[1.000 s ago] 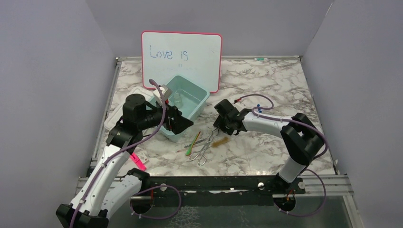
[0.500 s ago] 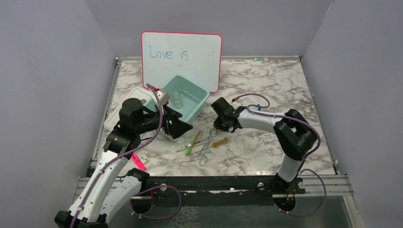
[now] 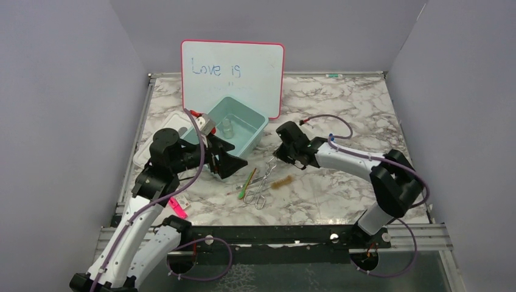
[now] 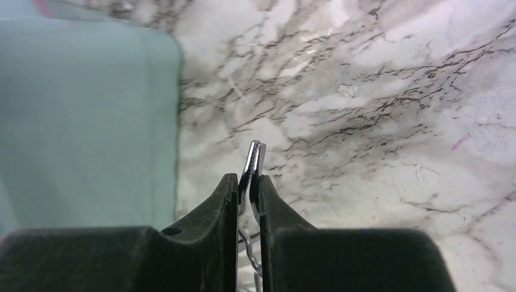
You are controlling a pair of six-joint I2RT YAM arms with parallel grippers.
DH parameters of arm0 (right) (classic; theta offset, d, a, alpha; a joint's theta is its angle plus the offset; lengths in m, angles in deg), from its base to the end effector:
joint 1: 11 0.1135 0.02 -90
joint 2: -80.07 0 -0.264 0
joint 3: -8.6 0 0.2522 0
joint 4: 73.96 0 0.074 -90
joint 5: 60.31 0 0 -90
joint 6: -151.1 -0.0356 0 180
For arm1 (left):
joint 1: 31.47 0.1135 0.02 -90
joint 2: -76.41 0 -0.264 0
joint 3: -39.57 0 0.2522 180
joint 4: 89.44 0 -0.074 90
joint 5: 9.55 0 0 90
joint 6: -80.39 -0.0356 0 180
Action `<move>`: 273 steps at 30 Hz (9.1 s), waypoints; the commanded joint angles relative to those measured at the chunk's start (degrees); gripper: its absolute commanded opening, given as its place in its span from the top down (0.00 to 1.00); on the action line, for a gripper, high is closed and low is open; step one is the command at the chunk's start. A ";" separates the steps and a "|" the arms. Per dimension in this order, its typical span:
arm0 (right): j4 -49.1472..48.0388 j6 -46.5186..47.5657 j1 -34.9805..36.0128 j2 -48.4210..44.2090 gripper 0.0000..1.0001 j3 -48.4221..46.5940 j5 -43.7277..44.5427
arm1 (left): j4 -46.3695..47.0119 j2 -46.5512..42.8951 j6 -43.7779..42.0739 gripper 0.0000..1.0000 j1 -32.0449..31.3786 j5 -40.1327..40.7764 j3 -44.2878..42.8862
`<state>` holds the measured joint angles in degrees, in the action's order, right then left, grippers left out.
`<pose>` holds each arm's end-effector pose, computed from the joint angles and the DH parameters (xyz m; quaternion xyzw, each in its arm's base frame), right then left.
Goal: Organize the chemistry lab equipment
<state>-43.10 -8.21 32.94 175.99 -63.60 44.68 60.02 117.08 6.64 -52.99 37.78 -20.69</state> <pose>0.2519 0.2300 0.1863 0.2461 0.9127 0.1835 0.2697 0.1360 -0.0796 0.3511 0.2643 0.7071 -0.4574 0.4701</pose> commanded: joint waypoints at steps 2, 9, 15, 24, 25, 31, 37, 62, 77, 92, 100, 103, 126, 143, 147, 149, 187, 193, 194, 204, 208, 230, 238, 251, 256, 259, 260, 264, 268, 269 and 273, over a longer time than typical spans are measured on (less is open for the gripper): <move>-4.53 2.70 0.36 -10.25 0.99 3.28 1.26 | 5.62 -0.33 4.70 0.10 -0.19 -1.40 2.17; -7.15 4.69 0.36 -19.54 1.00 8.03 0.64 | 7.62 4.95 9.79 0.11 -1.53 2.80 4.41; -9.06 6.43 0.36 -25.35 0.99 11.38 -0.80 | 11.35 9.98 9.74 0.15 -10.56 11.26 5.34; -7.68 6.40 0.38 -33.00 0.99 13.62 -3.62 | 21.09 19.96 12.16 0.23 -20.99 19.78 8.22; -7.58 6.46 0.41 -33.65 1.00 13.68 -3.64 | 22.19 21.46 12.48 0.23 -21.98 20.24 8.27; -6.77 6.82 0.35 -36.68 0.99 13.35 -4.61 | 25.50 28.16 11.98 0.31 -25.68 21.99 7.17; -5.77 6.92 0.39 -39.19 0.99 13.34 -5.83 | 24.51 30.20 8.23 0.45 -25.94 18.90 5.03; 0.07 12.97 0.42 -44.10 0.37 7.96 -0.12 | 6.08 22.67 -1.57 1.00 -25.98 24.21 -4.97; 5.29 13.97 0.35 -51.81 0.35 7.86 5.33 | -18.27 24.72 -21.17 1.00 -23.97 51.29 -25.40; 7.06 12.99 0.38 -52.96 0.35 9.88 3.68 | -23.73 38.39 -31.35 1.00 -4.55 35.49 -27.80; 7.70 12.81 0.36 -53.33 0.36 10.45 3.38 | -22.40 46.49 -31.90 1.00 -2.40 28.27 -26.94; 7.68 12.81 0.33 -53.76 0.35 10.77 3.62 | -22.36 49.10 -31.44 1.00 -2.43 29.26 -26.21; 8.59 14.36 0.43 -55.98 0.39 10.41 6.17 | -22.27 55.61 -23.41 0.74 -2.39 28.71 -27.32; 11.47 14.04 0.36 -54.16 0.39 11.05 6.61 | -24.23 36.32 -15.77 0.47 -9.95 33.62 -32.94; 13.59 13.21 0.35 -53.22 0.39 11.37 6.89 | -24.06 34.78 -12.29 0.45 -20.29 37.40 -33.92; 14.26 12.43 0.39 -53.38 0.39 12.18 7.18 | -23.57 35.08 -11.74 0.45 -24.25 37.13 -32.55; 26.93 3.67 0.37 -68.25 0.53 15.16 18.06 | -10.14 58.73 -9.30 0.58 -32.01 32.03 -12.60; 26.71 3.58 0.43 -68.23 0.53 15.24 18.02 | -10.30 59.83 -10.13 0.62 -32.80 31.54 -12.58; 26.67 3.51 0.39 -68.10 0.53 15.13 17.98 | -10.34 60.14 -10.19 0.63 -33.11 31.81 -12.52; 27.17 2.31 0.35 -67.87 0.53 13.42 16.89 | -11.37 61.75 -11.58 0.99 -35.66 32.77 -13.59; 27.99 3.65 0.39 -67.32 0.53 11.32 16.56 | -12.99 58.23 -12.41 1.00 -35.74 32.15 -16.25; 26.00 10.37 0.34 -59.04 0.51 9.40 8.75 | -26.29 35.69 -24.79 1.00 -18.88 45.69 -34.63; 20.79 11.47 0.41 -48.34 0.51 10.13 8.18 | -26.02 40.55 -29.06 1.00 -9.40 43.06 -31.21; 11.05 13.84 0.33 -38.23 0.55 17.05 2.49 | -24.85 53.11 -28.70 1.00 -1.23 25.33 -29.70; 10.58 13.46 0.36 -37.84 0.55 17.70 2.70 | -25.52 56.49 -27.29 0.95 -1.07 25.71 -30.02; 11.62 14.17 0.41 -37.38 0.55 17.98 4.59 | -25.59 56.18 -26.84 0.87 -1.07 25.96 -30.39; 12.26 14.44 0.37 -36.93 0.54 17.93 5.28 | -25.60 55.85 -26.73 0.84 -1.07 26.19 -30.47; 15.36 14.87 0.31 -34.67 0.51 17.77 8.41 | -25.51 54.05 -26.33 0.71 -1.07 26.01 -30.95; 19.73 13.69 0.28 -32.23 0.47 17.33 11.05 | -25.00 50.90 -26.19 0.65 -1.07 23.77 -31.82; 20.87 13.47 0.31 -31.70 0.46 17.32 11.52 | -24.66 49.96 -26.12 0.64 -1.07 22.95 -31.99; 22.04 13.66 0.20 -29.83 0.45 17.78 11.84 | -23.14 45.40 -24.85 0.59 -1.15 19.55 -32.20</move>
<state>-24.89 5.66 32.94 144.65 -46.31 53.05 34.49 169.01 -19.63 -53.99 62.98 -50.59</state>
